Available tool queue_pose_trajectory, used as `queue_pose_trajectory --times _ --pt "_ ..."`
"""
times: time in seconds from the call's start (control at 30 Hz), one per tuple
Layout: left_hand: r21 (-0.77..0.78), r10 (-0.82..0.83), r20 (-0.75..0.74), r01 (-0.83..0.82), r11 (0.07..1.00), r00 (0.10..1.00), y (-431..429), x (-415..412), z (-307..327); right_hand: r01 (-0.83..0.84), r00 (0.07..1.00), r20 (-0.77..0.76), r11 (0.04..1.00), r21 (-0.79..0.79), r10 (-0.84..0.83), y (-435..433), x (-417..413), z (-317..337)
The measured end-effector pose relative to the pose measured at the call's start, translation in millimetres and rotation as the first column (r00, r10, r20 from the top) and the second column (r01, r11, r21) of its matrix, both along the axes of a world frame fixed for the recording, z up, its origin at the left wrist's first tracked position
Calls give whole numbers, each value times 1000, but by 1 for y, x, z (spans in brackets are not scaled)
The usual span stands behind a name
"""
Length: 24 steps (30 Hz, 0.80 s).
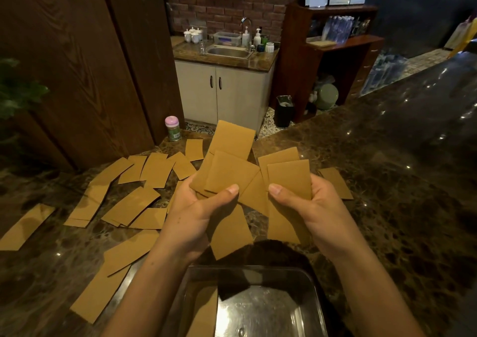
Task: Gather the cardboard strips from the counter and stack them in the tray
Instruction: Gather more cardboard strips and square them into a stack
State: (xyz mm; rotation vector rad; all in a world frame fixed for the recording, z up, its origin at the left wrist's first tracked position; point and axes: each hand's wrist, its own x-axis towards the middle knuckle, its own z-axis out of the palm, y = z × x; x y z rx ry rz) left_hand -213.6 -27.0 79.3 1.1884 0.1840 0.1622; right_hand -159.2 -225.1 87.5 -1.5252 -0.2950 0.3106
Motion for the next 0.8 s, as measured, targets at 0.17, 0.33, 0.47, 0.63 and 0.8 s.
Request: queue_pose_trajectory --times 0.17,0.33,0.47,0.63,0.8 --pt "16 -43 -20 43 999 999 8 2 4 -52 996 67 996 -68 56 -6 6 8" --pt "-21 -37 -18 37 999 999 6 3 5 -50 987 151 996 -78 62 -8 5 11" --pt "-30 -46 -10 46 999 999 3 1 6 -44 977 204 992 -116 67 -9 3 13" --pt "-55 -44 -2 44 998 999 2 0 6 -5 984 178 999 -33 11 -11 5 14" --pt "-30 -129 0 129 991 992 1 -1 6 -194 976 84 979 -62 199 -11 5 21"
